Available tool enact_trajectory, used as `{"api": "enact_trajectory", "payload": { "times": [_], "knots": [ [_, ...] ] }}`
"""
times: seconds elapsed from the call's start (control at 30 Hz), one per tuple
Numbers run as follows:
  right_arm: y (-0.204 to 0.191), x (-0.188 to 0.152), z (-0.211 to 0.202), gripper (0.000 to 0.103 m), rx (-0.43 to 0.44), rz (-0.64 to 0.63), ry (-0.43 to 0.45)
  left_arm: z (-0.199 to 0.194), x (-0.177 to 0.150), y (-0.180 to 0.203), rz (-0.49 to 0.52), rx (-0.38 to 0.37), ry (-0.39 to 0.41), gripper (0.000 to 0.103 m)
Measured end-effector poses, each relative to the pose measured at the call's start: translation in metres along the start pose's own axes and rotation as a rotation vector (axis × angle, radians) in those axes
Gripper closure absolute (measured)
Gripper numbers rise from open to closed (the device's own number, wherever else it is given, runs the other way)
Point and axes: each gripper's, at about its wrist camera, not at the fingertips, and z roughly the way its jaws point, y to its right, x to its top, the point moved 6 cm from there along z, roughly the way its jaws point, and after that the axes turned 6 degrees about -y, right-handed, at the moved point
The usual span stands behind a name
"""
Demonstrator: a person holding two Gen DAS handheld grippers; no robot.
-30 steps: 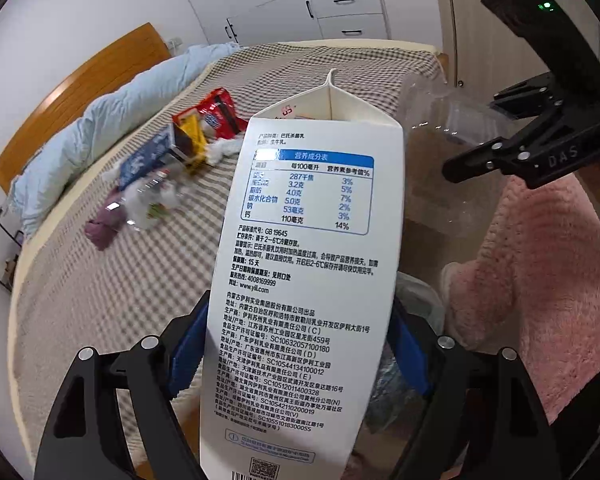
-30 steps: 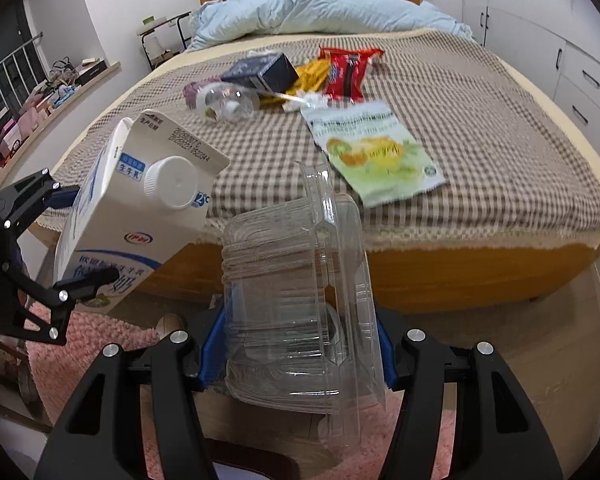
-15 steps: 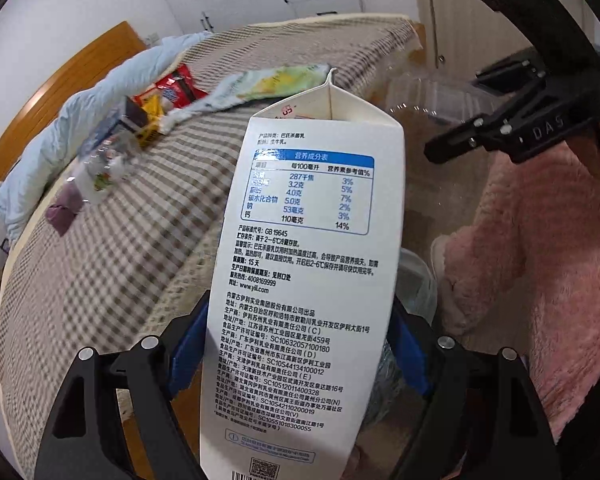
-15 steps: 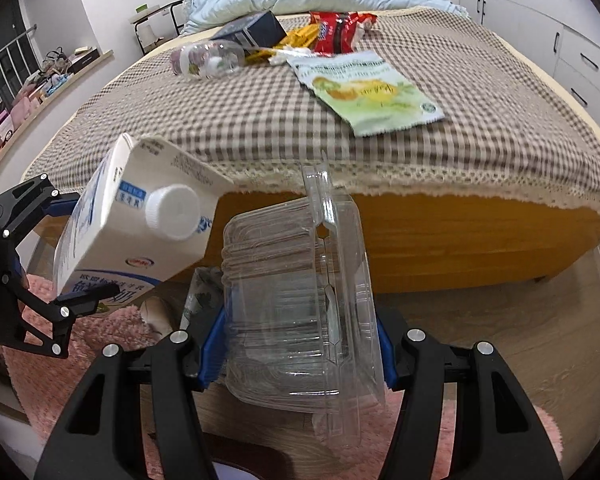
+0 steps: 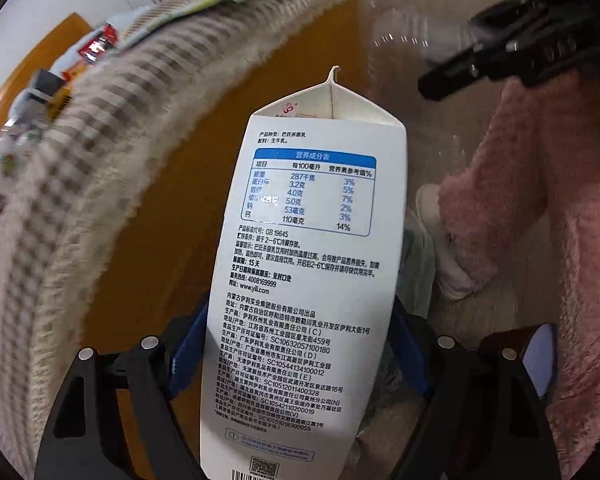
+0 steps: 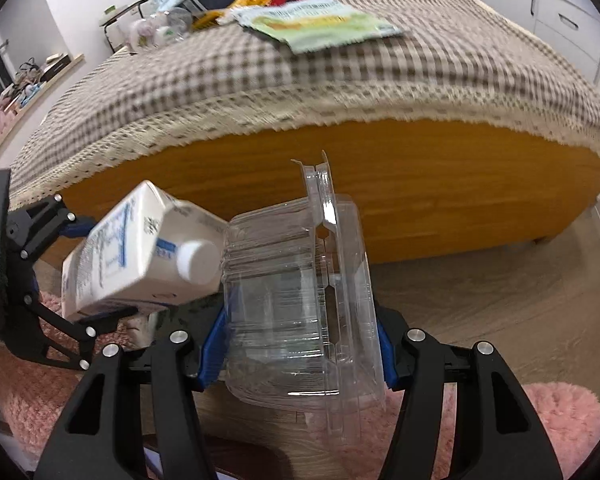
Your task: Collect trash
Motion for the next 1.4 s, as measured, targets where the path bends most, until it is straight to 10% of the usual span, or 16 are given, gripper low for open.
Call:
{"api": "enact_trajectory", "payload": {
  "times": [0.93, 1.4],
  "knots": [
    [0.065, 0.012, 0.063, 0.045, -0.080, 0.231, -0.097, 0.156, 0.003, 0.020, 0.231, -0.052, -0.193, 0.026],
    [0.077, 0.020, 0.072, 0.045, -0.069, 0.248, -0.149, 0.208, -0.012, 0.023, 0.148, -0.093, -0.376, 0.029]
  ]
}}
